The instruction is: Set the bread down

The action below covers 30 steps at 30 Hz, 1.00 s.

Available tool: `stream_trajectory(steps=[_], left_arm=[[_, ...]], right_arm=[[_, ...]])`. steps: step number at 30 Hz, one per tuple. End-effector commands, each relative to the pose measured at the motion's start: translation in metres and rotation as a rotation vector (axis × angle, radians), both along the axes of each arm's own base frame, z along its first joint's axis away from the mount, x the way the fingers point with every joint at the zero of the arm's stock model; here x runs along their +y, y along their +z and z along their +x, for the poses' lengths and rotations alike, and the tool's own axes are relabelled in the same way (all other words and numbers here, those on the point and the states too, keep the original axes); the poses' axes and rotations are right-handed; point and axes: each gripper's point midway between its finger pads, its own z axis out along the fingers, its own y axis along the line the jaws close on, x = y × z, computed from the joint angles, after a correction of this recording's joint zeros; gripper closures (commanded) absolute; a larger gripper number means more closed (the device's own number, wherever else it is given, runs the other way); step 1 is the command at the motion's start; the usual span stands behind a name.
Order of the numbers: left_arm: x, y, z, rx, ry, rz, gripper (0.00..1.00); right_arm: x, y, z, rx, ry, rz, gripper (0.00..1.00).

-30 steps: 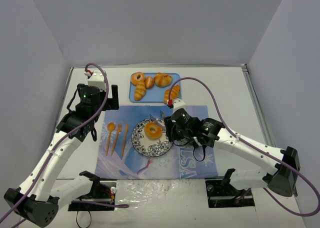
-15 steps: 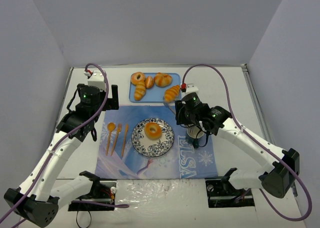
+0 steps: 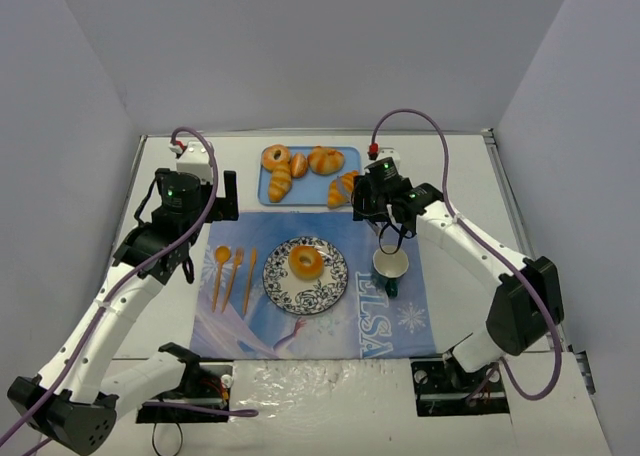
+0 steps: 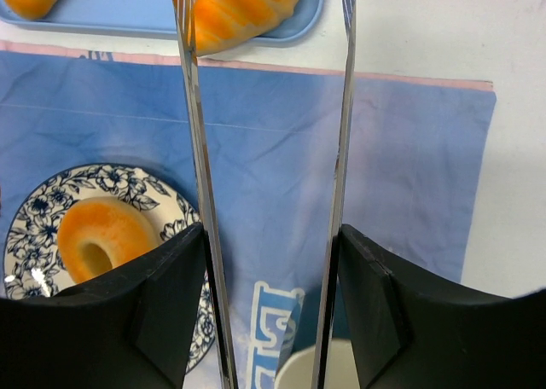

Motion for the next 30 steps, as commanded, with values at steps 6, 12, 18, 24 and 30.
stream_trajectory(steps=[6, 12, 18, 24, 30], left_arm=[[-0.004, 0.03, 0.006, -0.086, -0.003, -0.026, 0.03], [-0.004, 0.031, 0.005, -0.091, -0.005, -0.026, 0.03], [-0.003, 0.032, 0.005, -0.092, -0.002, -0.026, 0.03], [-0.003, 0.032, 0.005, -0.092, -0.002, -0.026, 0.03], [-0.003, 0.032, 0.005, -0.092, -0.002, -0.024, 0.03]], right_arm=[[0.022, 0.011, 0.046, -0.07, 0.0, 0.074, 0.43], [0.025, 0.001, 0.052, -0.056, -0.006, 0.069, 0.43], [0.029, -0.012, 0.054, -0.034, 0.0, 0.067, 0.43], [0.029, -0.02, 0.055, -0.022, -0.001, 0.063, 0.43], [0.032, -0.023, 0.056, -0.015, 0.005, 0.068, 0.45]])
